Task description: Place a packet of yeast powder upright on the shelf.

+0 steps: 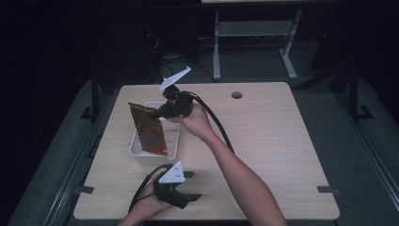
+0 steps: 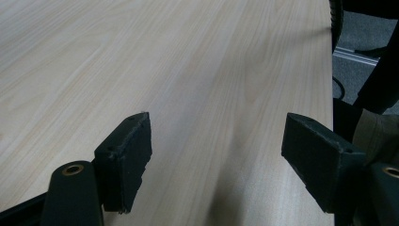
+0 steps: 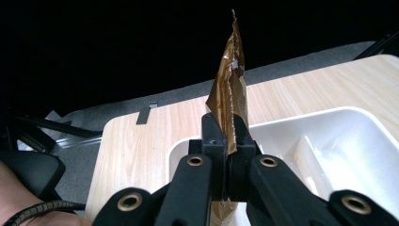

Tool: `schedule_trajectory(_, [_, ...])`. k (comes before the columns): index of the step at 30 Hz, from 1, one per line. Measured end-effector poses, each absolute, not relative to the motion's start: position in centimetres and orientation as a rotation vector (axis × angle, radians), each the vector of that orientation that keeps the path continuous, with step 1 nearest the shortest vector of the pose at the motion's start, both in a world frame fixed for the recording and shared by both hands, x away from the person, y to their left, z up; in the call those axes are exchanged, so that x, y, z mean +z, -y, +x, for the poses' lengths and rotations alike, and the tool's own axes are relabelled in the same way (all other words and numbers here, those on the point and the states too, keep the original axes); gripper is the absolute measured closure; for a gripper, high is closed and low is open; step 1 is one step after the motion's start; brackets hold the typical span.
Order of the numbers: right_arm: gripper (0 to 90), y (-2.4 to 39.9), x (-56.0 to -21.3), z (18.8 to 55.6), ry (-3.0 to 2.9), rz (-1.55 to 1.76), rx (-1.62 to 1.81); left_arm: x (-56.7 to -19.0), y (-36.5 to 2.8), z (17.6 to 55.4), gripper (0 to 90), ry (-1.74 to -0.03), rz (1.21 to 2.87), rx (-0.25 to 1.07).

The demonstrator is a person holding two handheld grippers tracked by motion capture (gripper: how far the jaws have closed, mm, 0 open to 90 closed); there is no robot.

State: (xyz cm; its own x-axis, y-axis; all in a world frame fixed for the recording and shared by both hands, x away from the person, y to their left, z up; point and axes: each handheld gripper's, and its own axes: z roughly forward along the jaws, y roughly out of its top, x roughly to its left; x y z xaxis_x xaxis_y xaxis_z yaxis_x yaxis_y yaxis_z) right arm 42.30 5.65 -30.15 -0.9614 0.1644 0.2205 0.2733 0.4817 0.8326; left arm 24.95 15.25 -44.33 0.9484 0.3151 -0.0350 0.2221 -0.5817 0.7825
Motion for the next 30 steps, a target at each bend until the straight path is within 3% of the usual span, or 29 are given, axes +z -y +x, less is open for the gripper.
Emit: schedule_trajectory(30, [86.9,-7.1,-33.7,42.7,2.590,-0.390,-1.400,-44.2,-15.5,25.0,24.3,-0.382,2.205,0.135])
